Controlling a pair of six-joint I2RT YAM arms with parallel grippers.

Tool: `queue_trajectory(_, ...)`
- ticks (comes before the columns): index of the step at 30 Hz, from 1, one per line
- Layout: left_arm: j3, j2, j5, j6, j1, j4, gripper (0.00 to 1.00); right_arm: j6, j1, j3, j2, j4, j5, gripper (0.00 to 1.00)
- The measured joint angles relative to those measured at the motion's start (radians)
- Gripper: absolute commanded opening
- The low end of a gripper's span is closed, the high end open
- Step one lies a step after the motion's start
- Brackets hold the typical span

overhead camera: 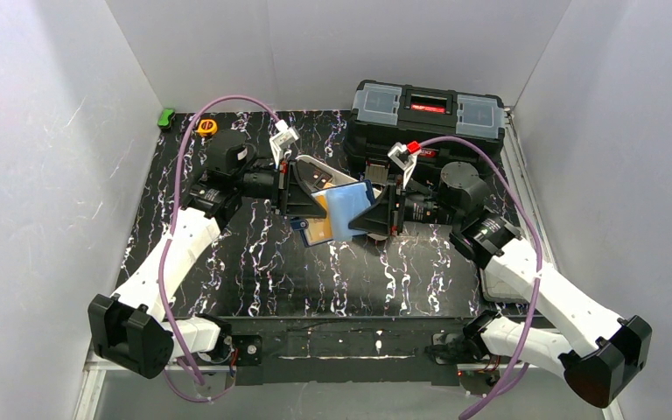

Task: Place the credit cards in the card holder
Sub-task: Turn over the card slot in the card holder.

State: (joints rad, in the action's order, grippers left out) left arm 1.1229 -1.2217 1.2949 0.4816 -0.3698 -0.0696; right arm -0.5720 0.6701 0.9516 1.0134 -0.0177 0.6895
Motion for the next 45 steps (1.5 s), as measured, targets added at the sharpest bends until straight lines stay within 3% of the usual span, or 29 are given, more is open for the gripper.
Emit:
queue_trajectory(2,0.0,0.0,0.0,0.007,0.0,0.01,0.0,0.004,0.001,0.0,-0.001,0.01,-0.023,0.16)
queue_trajectory(3,0.0,0.0,-0.001,0.01,0.0,0.012,0.05,0.006,0.001,0.0,-0.003,0.013,-0.031,0.13)
queue_trajectory(6,-0.002,0.0,-0.004,0.014,-0.001,0.019,0.31,0.01,0.006,0.0,-0.013,0.021,-0.049,0.08)
queue_trajectory(8,-0.002,0.0,-0.002,0.008,-0.001,0.015,0.53,0.016,0.007,0.0,-0.02,0.027,-0.06,0.05)
queue_trajectory(12,0.018,-0.001,-0.027,-0.068,0.0,-0.085,0.68,0.03,0.005,0.0,-0.027,0.046,-0.082,0.03)
queue_trajectory(16,0.047,-0.002,-0.088,-0.103,0.007,-0.139,0.7,0.045,0.011,0.0,-0.029,0.08,-0.09,0.02)
queue_trajectory(25,0.084,-0.085,-0.175,0.052,0.029,-0.024,0.68,0.086,0.086,0.002,-0.023,0.132,-0.129,0.01)
queue_trajectory(32,0.082,-0.093,-0.173,0.09,0.027,0.004,0.64,0.106,0.091,0.002,-0.023,0.144,-0.158,0.01)
queue_trajectory(37,0.079,-0.078,-0.156,0.047,0.009,-0.029,0.62,0.106,0.091,0.012,-0.02,0.145,-0.165,0.01)
queue_trajectory(45,0.095,-0.074,-0.182,-0.124,-0.051,-0.211,0.61,0.108,0.093,0.027,-0.004,0.146,-0.164,0.01)
